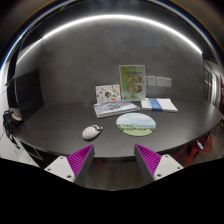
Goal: Arrange mouse
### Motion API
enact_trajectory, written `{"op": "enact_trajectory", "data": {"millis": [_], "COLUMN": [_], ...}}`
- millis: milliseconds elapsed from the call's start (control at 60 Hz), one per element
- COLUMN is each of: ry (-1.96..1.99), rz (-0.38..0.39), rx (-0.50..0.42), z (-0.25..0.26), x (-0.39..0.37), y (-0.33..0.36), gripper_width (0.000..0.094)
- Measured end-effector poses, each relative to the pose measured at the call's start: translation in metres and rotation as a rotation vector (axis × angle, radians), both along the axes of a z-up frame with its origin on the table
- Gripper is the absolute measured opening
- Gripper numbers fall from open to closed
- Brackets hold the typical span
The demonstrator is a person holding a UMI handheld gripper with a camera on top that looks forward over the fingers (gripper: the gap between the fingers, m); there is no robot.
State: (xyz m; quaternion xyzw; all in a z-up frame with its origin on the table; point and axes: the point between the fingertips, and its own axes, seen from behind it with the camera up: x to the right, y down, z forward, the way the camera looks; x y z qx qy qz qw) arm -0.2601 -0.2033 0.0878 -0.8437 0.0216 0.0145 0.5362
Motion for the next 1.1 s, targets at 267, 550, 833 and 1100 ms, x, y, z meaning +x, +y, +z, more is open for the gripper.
{"op": "enact_trajectory", "data": {"millis": [267, 550, 833, 1100], "ry": [0.036, 0.036, -0.029, -0.045], "rz": [0.215, 0.28, 0.149, 0.138], "rx": [-0.03, -0.076, -0.143, -0.171], "z": [-0.038, -0.092, -0.097, -0.092], "x": [-0.037, -0.109, -0.129, -0.141], "y": [0.062, 0.128, 0.205, 0.213], "gripper_width": [0.0836, 0.0831, 0.0794, 0.0447]}}
